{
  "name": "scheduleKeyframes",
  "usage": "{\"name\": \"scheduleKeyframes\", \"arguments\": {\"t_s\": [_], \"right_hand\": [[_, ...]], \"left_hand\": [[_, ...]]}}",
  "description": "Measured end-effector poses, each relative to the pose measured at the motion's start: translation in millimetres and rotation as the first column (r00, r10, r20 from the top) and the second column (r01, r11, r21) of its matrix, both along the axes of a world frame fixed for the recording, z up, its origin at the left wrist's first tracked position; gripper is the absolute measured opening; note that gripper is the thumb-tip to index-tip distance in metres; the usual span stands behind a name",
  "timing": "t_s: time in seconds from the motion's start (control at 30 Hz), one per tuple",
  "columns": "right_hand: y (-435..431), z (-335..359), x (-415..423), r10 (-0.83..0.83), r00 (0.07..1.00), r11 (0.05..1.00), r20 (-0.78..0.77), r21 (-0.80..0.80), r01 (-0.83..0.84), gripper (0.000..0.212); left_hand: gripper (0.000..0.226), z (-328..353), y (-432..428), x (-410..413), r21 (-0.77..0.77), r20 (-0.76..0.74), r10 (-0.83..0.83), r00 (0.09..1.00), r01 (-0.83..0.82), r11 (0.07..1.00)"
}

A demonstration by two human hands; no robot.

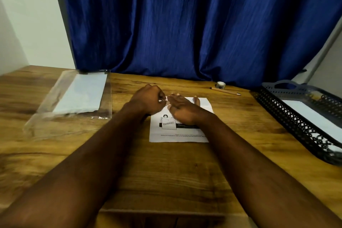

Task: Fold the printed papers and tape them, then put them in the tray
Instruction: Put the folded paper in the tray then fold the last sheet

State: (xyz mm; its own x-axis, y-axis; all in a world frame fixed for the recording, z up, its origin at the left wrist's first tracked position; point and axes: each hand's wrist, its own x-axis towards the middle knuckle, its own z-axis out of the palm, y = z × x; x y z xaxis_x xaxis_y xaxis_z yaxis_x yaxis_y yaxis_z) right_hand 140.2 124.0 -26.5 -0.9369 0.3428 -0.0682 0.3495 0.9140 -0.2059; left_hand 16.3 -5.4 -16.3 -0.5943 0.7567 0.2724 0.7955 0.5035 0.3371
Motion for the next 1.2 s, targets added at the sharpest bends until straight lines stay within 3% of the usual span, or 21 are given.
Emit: {"name": "scheduleKeyframes", "arguments": {"t_s": [0.2,0.27,0.37,0.47,0.6,0.7,0.87,1.07,1.2], "right_hand": [[30,3,12,-0.143,0.989,0.990,0.029,-0.006,0.144,0.063],[44,3,21,-0.236,0.971,0.972,0.042,-0.008,0.237,0.066],[57,2,29,-0.313,0.948,0.950,0.067,0.010,0.313,0.071],[61,-2,29,-0.320,0.945,0.947,0.061,0.009,0.320,0.074],[62,-6,28,-0.334,0.942,0.943,0.028,-0.001,0.334,0.075],[61,-10,28,-0.352,0.935,0.936,-0.028,0.006,0.353,0.076],[59,-10,28,-0.367,0.923,0.929,-0.114,0.001,0.370,0.077],[50,-1,38,-0.290,0.842,0.957,-0.455,-0.131,0.259,0.092],[50,7,42,-0.097,0.767,0.985,-0.634,0.050,0.167,0.070]], "left_hand": [[0.031,-6,2,-10,0.073,0.121,0.000,0.993,-0.008,0.997],[0.048,-7,1,-12,0.090,0.124,-0.027,0.992,0.016,0.996],[0.078,-8,0,-16,0.017,0.076,-0.036,0.996,0.035,0.999],[0.080,-10,0,-18,-0.059,0.031,-0.038,0.999,0.040,0.997],[0.091,-10,-4,-20,-0.081,0.078,-0.038,0.996,0.044,0.996],[0.080,-8,-4,-21,-0.067,0.101,-0.046,0.994,0.053,0.996],[0.033,-3,-2,-13,0.023,0.183,-0.117,0.976,0.115,0.993],[0.030,0,-7,-1,0.385,0.266,-0.178,0.947,0.064,0.921],[0.025,9,-10,-3,0.499,0.272,-0.211,0.939,0.050,0.865]]}}
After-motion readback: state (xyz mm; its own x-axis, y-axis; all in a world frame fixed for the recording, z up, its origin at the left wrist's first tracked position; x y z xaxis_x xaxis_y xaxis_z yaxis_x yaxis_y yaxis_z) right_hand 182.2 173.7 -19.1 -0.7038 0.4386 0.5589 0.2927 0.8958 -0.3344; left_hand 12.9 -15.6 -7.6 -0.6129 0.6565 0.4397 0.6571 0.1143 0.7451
